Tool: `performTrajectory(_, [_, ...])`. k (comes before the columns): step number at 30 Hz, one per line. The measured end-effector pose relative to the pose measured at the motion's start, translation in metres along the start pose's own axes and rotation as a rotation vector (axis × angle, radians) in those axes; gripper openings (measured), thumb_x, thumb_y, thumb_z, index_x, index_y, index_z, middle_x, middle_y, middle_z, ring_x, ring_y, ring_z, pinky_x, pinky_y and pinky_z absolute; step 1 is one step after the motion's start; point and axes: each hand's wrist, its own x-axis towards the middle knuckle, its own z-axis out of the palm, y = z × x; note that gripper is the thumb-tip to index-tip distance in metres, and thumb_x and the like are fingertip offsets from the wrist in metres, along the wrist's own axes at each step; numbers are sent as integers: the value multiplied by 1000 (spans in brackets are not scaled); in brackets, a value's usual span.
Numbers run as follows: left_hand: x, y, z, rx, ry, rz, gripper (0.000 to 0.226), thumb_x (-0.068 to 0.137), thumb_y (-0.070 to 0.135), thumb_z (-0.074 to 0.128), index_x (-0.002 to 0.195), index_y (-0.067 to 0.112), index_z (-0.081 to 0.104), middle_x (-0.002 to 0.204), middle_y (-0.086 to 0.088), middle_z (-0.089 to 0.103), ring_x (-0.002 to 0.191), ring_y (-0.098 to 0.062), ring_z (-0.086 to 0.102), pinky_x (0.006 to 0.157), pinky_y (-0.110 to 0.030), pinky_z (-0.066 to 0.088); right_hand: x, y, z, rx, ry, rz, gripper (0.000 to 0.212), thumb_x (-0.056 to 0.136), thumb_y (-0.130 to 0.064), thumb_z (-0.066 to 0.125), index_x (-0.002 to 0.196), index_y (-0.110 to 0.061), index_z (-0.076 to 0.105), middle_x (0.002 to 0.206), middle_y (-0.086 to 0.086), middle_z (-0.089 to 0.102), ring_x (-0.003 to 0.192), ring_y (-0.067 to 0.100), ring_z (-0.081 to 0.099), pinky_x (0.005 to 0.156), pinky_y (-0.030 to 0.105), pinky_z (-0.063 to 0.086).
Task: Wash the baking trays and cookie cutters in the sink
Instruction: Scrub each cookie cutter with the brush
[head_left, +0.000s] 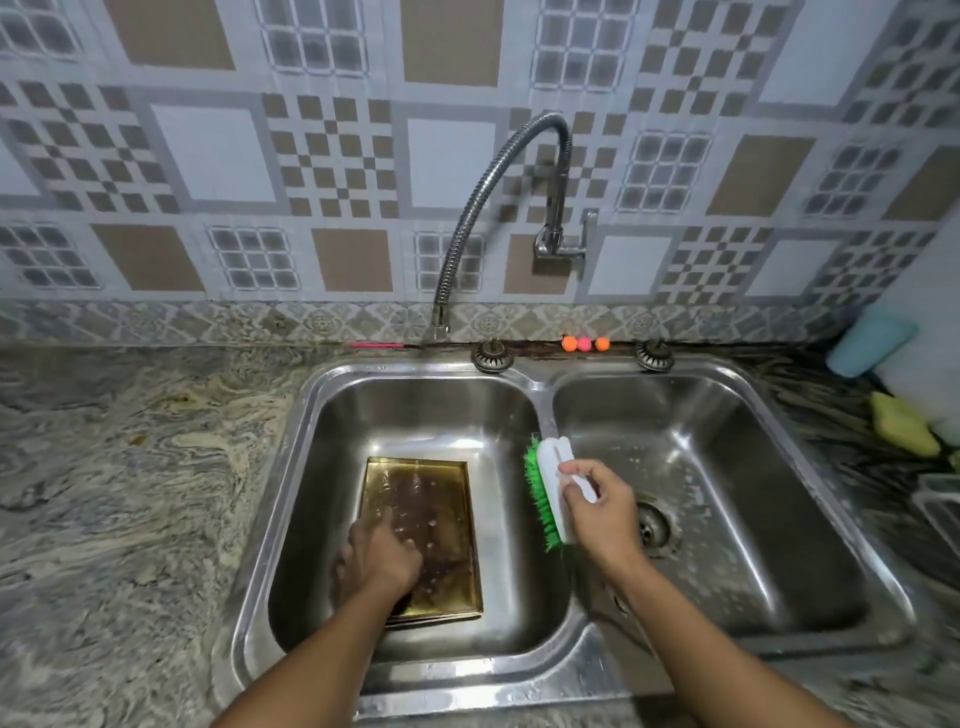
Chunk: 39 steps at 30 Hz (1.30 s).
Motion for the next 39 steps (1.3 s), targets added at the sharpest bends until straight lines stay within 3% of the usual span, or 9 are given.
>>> performTrajectory(3, [-16, 42, 7, -160, 89, 127, 52, 95, 33, 58, 146, 29, 47, 150, -7, 44, 139, -31, 37, 114, -44, 35, 24, -4, -37, 22, 69, -2, 24, 90, -4, 60, 88, -25, 70, 102, -5, 70, 92, 14, 64, 73, 19, 50])
performTrajectory(6, [-44, 100, 22, -295, 123, 405, 38, 95, 22, 60, 133, 16, 60, 134, -8, 56, 126, -27, 51, 107, -33, 38, 49, 4, -85, -35, 98, 8, 20, 91, -7, 60, 95, -25, 69, 104, -7, 67, 95, 15, 63, 77, 26, 48])
performTrajectory(10, [-91, 169, 63, -303, -94, 657, 31, 94, 25, 63, 125, 19, 67, 116, 2, 66, 103, -12, 61, 95, -26, 49, 74, 38, -144, -101, 95, 79, 19, 89, -8, 62, 93, -25, 69, 105, -4, 68, 94, 20, 64, 81, 31, 52])
performTrajectory(12, [-107, 194, 96, -173, -253, 682, 33, 90, 28, 66, 123, 21, 67, 111, 3, 67, 106, -17, 64, 94, -28, 51, 80, 56, -168, -114, 49, 119, 21, 88, -4, 61, 88, -25, 68, 106, 1, 69, 92, 21, 64, 78, 28, 49])
performTrajectory(16, [-117, 216, 163, 163, -428, 615, 51, 84, 34, 69, 134, 27, 59, 137, -9, 57, 125, -28, 57, 107, -37, 47, 90, 87, -203, -153, -37, 125, 23, 88, 3, 60, 93, -19, 68, 107, 4, 67, 92, 18, 61, 71, 22, 42])
performTrajectory(25, [-110, 216, 232, 517, -341, 476, 40, 85, 43, 63, 121, 27, 60, 126, -9, 63, 118, -31, 57, 98, -40, 49, 115, 146, -236, -160, -211, 174, 19, 91, -6, 62, 99, -23, 68, 102, -3, 65, 77, 4, 59, 60, 21, 44])
performTrajectory(32, [-101, 218, 247, 803, -250, 487, 41, 89, 41, 61, 127, 24, 59, 132, -8, 61, 129, -31, 46, 106, -45, 35, 123, 163, -236, -142, -277, 199, 16, 93, -10, 62, 100, -24, 66, 104, 1, 66, 85, 17, 62, 62, 23, 45])
performTrajectory(36, [-100, 224, 248, 842, -235, 502, 39, 87, 41, 61, 123, 25, 61, 132, -6, 62, 130, -29, 45, 108, -45, 29, 123, 166, -239, -150, -293, 200, 16, 94, -10, 62, 103, -22, 66, 107, 0, 65, 87, 14, 61, 61, 23, 45])
performTrajectory(39, [-104, 228, 243, 719, -222, 548, 40, 86, 46, 59, 122, 30, 62, 128, -5, 63, 125, -29, 50, 106, -45, 31, 123, 164, -241, -158, -284, 194, 15, 94, -12, 62, 104, -22, 66, 108, 2, 65, 86, 14, 60, 60, 23, 44])
